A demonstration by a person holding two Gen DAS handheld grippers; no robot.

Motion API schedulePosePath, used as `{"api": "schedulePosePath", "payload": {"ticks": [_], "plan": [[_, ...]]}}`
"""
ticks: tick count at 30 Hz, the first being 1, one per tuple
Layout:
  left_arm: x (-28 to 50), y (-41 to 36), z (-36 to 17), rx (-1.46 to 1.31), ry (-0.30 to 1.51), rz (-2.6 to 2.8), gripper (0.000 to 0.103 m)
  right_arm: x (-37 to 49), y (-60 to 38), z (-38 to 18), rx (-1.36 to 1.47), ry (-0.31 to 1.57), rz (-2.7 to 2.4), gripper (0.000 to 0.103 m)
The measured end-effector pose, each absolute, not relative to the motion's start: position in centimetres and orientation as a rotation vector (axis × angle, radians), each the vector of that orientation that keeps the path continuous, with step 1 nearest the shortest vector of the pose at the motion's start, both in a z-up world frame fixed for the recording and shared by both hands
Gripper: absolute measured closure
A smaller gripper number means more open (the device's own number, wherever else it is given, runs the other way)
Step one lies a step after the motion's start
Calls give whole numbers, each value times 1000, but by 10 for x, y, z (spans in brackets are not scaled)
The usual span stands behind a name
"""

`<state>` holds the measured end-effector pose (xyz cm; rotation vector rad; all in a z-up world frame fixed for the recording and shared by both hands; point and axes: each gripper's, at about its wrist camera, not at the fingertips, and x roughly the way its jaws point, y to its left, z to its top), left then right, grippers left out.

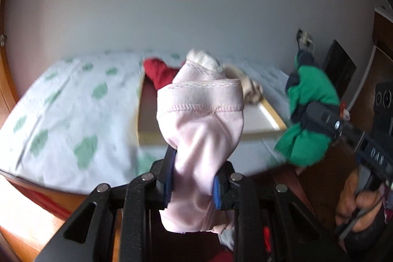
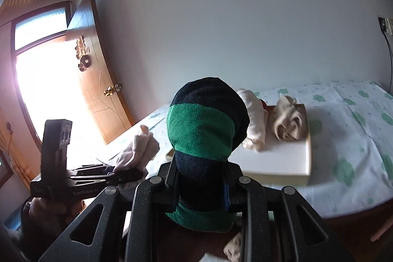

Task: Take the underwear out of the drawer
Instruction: 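Carry the pink underwear and sock over the tray and lower them in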

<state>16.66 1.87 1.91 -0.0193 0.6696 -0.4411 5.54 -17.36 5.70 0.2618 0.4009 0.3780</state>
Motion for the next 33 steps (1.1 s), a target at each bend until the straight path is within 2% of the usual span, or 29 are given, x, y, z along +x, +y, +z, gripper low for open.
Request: {"api": "schedulePosePath", "payload": {"ticks": [9,33], "plan": [[212,11,19,-66,658,-406,80,107,-152,46,295,421,347,75],[298,-9,-28,-78,871,-320,78,229,-119,-5,288,645,312,75]]}}
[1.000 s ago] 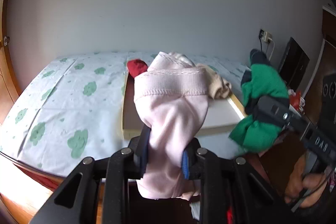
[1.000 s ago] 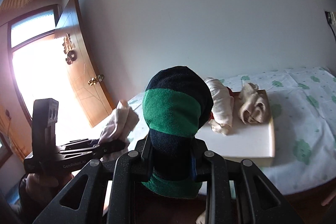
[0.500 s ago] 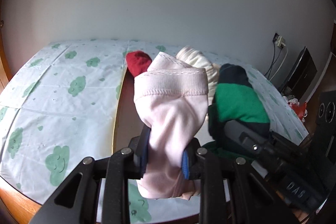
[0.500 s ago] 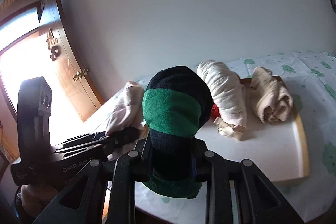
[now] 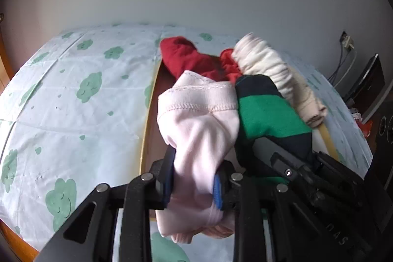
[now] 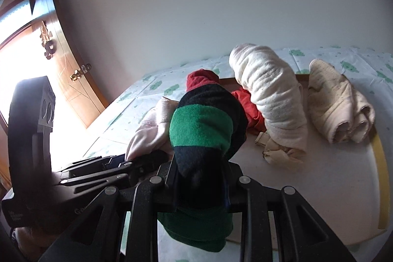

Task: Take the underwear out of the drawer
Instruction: 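Carry the pink underwear and sock over the tray and lower them in, then open both grippers to release the items into the tray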

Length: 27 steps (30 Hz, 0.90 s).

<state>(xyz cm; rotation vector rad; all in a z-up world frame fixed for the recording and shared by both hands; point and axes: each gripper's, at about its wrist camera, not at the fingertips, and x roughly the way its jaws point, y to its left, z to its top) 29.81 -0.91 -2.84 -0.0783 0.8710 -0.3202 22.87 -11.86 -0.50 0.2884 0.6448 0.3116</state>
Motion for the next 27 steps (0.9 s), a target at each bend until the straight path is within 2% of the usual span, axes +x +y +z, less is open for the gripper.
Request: {"api": "schedulePosePath", "payload": {"ticks": [14,20,23,25,26,27], "plan": [[310,-11,-45,-22,891,-255,77,254,-122,-35,351,721,307,75],[310,-11,-45,-32,884,-261,72,255,-124,-36,393,726,308,72],[307,-12,-42,-41,881,-268,65,257,-132,-40,461,743,307,65],[299,-13,-31,-12,839,-237,49,253,-139,-39,503,730,320,64],[295,-13,-26,-5,810,-240,45,250,-141,-37,512,716,322,64],[289,-13,-19,10,779,-220,33,245,-144,-35,527,700,323,62]]}}
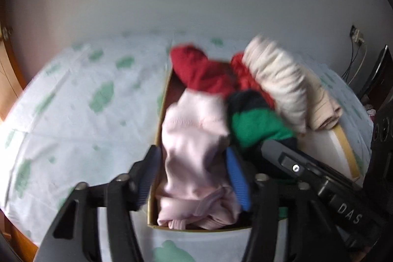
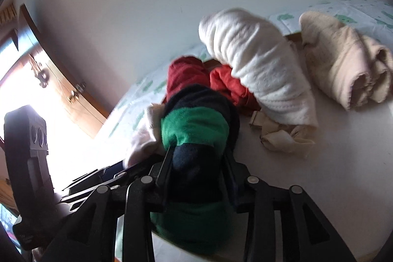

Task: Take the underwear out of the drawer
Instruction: 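Open both grippers to release the items into the tray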

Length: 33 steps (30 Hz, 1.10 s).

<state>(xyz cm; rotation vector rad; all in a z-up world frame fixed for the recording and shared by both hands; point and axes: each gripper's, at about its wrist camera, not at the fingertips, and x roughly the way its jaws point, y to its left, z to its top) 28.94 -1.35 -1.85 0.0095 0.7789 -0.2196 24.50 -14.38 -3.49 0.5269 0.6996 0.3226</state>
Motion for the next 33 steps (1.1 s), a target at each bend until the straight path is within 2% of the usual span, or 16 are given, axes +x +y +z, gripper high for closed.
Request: {"api": "schedulePosePath", "payload": {"ticks": [1,3,4,9,18,33], "plan": [[282,-13,-10,30,735,-179,20,240,-148,-32,543,684,318,60],[270,-11,2,49,662,-135,5,230,-156,-27,577,661,300,45],[260,-9,10,50,624,-129,3,226,-160,-25,594,650,305,42],[227,-1,19,-4,561,-174,3,190,-173,-14,651,565,390,40],[174,-6,-15,-94,622,-257,3,124,-182,-14,599,538,326,40],[130,-21,-46,-56,691,-303,3,55,-218,-13,470,504,212,40]]}}
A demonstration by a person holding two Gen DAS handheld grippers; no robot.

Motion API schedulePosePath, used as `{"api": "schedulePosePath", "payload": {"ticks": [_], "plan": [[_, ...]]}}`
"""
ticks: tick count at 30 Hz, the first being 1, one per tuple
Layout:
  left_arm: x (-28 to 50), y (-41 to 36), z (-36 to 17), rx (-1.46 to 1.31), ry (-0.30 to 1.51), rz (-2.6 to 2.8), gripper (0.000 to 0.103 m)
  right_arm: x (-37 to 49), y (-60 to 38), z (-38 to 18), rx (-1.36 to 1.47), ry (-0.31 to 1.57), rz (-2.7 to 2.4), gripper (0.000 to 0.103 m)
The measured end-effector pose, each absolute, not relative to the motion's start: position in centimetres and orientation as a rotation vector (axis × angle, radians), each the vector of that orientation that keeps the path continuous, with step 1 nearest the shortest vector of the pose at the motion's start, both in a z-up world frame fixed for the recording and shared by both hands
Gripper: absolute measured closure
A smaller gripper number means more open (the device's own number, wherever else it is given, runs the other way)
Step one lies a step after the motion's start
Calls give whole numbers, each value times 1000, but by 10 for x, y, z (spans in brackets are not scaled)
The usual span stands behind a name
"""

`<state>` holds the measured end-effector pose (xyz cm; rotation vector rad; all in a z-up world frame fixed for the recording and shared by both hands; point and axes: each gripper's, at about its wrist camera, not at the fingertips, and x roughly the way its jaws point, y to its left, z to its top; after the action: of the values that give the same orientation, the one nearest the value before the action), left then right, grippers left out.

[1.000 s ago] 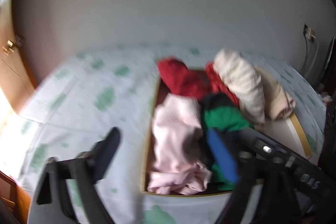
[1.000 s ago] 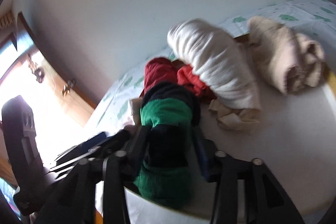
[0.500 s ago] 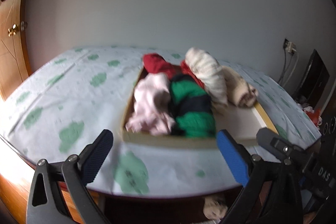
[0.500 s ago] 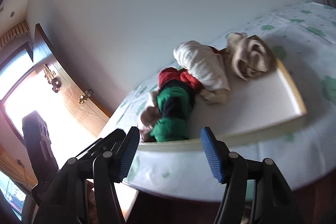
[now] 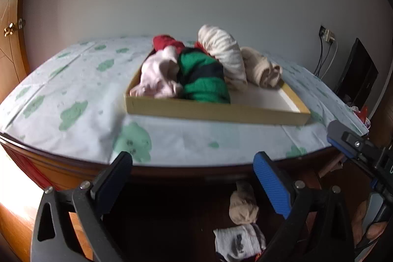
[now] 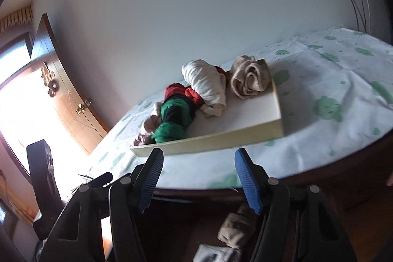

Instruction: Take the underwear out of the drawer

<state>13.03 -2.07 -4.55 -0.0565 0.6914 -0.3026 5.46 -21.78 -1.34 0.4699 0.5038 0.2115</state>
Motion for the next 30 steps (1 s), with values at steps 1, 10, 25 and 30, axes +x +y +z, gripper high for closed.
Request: {"api": "schedulePosePath", "payload": {"ticks": [1,10,25,30], "plan": [[128,-21,-48,-56,701,-307,3,50,-220,-15,464,505,201,40],[112,-21,-65,-1,767,-339,3,19,-238,-11,438,508,182,40],[89,-6,-79,48,830,-363,3,-51,-268,65,361,352,188,40],[81,-5,-84,87,835,-363,3,-87,-290,104,304,229,107,40]]}}
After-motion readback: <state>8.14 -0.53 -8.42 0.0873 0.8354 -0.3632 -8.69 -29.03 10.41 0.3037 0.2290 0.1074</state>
